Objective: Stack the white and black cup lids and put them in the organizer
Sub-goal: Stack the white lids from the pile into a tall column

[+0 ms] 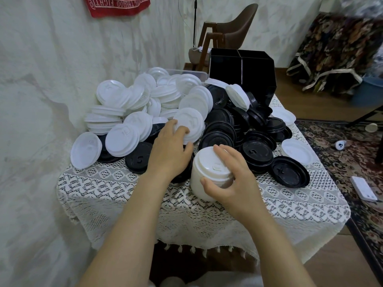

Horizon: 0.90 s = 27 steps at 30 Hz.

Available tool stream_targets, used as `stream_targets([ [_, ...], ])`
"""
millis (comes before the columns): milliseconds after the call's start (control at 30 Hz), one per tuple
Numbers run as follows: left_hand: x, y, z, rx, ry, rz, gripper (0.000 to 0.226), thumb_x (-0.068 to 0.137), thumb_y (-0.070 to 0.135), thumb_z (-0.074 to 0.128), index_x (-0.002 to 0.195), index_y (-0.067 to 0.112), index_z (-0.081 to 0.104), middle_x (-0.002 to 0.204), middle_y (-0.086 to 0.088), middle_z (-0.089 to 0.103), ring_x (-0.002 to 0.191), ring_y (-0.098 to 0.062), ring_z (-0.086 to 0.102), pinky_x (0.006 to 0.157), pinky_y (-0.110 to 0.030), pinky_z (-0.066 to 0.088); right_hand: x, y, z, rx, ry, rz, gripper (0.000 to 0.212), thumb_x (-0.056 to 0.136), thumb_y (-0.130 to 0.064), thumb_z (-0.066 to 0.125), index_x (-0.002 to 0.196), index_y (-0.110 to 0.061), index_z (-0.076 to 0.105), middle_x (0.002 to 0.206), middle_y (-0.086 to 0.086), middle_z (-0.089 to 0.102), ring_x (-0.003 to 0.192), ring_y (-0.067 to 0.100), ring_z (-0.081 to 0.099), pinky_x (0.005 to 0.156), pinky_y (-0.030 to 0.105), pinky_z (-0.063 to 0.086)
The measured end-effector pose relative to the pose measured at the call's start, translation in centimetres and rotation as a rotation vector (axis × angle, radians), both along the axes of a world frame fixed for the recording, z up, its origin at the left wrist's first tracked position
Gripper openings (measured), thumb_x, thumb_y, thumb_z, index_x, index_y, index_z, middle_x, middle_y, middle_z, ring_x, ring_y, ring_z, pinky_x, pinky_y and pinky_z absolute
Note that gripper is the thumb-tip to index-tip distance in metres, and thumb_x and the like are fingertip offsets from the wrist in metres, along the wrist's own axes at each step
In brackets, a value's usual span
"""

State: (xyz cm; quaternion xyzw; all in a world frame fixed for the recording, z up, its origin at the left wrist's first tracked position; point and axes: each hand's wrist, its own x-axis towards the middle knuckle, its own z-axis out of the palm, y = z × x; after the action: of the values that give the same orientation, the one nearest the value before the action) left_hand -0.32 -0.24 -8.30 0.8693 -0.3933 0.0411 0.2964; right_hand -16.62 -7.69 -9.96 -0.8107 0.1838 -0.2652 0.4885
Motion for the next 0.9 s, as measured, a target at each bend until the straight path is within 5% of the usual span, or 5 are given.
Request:
stream_targets([
  [233,0.6,-0.9,0.3,0.069,-0.011,0.042,0.029,0.089,0.034,0.062,0.102,0.012,0.048,0.154,-0.011,0.022,0.12,-0.033,0.046,0.09,-0.044,0.043,-0.1,-0.2,-0.2,-0.018,0.005,-0.009,0.068,0.08,-0.019,0.078,0.141,-0.029,0.047,0.135,-0.033,0.031,0.122,-0.021,0.029,0.094,-0.002,0.028],
  [333,0.8,-1.3,0.4,0.013,-0.023,0.073,0.053,0.085,0.039,0.067,0.12,0.011,0.04,0.142,-0.011,0.034,0.114,-0.035,0.05,0.086,-0.047,0.045,-0.1,-0.1,-0.3,-0.021,0.006,-0.009,0.069,0.08,-0.02,0.078,0.141,-0.03,0.047,0.134,-0.037,0.029,0.121,-0.023,0.029,0.095,-0.002,0.028],
  [433,1.2,-1.6,0.3,0.069,-0.03,0.067,0.081,0.086,0.045,0.065,0.146,0.014,0.022,0.152,-0.009,0.027,0.126,-0.035,0.043,0.094,-0.048,0.043,0.0,0.1,-0.3,-0.028,0.007,-0.003,0.069,0.08,-0.022,0.077,0.141,-0.031,0.047,0.133,-0.038,0.029,0.119,-0.025,0.028,0.094,-0.002,0.028],
  [533,1.5,-2.0,0.3,0.128,-0.055,0.068,0.087,0.086,0.045,0.064,0.151,0.016,0.014,0.154,-0.007,0.024,0.129,-0.035,0.041,0.096,-0.048,0.042,0.1,0.1,-0.2,-0.034,0.006,-0.002,0.07,0.079,-0.023,0.077,0.141,-0.031,0.046,0.135,-0.036,0.028,0.122,-0.023,0.028,0.096,-0.001,0.027],
  [900,1.5,-1.9,1.1,-0.013,-0.026,0.041,0.075,0.078,0.038,0.073,0.137,0.011,0.037,0.135,-0.009,0.045,0.122,-0.034,0.04,0.094,-0.033,0.032,0.0,0.0,-0.3,-0.026,0.013,0.007,0.069,0.08,-0.023,0.077,0.141,-0.033,0.046,0.135,-0.038,0.028,0.121,-0.025,0.027,0.093,-0.002,0.028],
])
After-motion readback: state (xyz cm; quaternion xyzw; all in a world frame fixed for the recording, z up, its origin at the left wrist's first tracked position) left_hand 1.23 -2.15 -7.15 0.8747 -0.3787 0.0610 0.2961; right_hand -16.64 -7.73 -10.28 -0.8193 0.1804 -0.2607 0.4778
